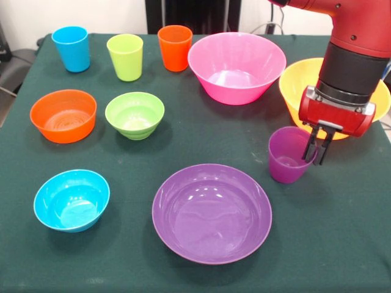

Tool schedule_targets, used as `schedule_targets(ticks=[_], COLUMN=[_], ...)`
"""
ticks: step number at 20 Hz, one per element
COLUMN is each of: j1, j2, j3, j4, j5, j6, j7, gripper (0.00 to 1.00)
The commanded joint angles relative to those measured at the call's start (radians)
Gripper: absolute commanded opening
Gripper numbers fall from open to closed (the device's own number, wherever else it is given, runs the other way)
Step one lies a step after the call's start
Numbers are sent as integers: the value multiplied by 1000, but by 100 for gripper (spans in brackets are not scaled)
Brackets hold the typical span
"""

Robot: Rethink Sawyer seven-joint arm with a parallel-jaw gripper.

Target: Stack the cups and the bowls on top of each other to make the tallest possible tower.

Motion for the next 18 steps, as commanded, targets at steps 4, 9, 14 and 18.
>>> schedule_targets(ticks=[4,9,14,18], j1=[-8,-12,-16,-16], j2=[14,7,-12,-25], j3=[135,140,141,135], j4=[54,59,63,49], j5=[-6,-7,-5,-1], j6=[55,55,81,121], j7=[113,107,101,100], gripper=[0,0,0,0])
